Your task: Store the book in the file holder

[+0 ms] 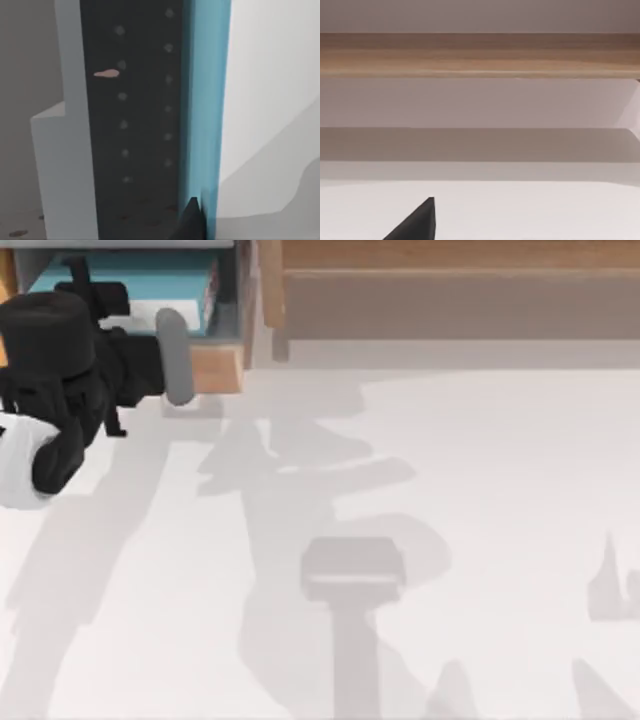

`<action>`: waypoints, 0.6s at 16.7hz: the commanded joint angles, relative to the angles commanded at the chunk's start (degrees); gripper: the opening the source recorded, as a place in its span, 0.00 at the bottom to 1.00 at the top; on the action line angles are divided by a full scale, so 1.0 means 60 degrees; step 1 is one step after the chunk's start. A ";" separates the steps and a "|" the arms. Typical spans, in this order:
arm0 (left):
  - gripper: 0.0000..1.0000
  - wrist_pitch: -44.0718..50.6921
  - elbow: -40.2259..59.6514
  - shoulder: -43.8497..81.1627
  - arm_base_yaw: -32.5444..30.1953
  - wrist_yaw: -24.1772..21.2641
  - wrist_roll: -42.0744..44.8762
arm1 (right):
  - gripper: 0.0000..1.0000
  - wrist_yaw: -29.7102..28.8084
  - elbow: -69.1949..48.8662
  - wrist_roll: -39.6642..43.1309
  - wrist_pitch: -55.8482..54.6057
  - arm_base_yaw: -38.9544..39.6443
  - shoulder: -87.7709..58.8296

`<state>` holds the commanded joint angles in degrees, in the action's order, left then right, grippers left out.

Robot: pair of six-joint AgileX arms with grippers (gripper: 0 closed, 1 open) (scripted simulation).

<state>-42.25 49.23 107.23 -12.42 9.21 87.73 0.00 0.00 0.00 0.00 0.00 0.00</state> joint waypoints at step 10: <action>0.75 0.0000 0.0000 0.0000 0.0000 0.0000 0.0000 | 1.00 0.0000 0.0000 0.0000 0.0000 0.0000 0.0000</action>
<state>-42.25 49.23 107.23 -12.42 9.21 87.73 0.00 0.00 0.00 0.00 0.00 0.00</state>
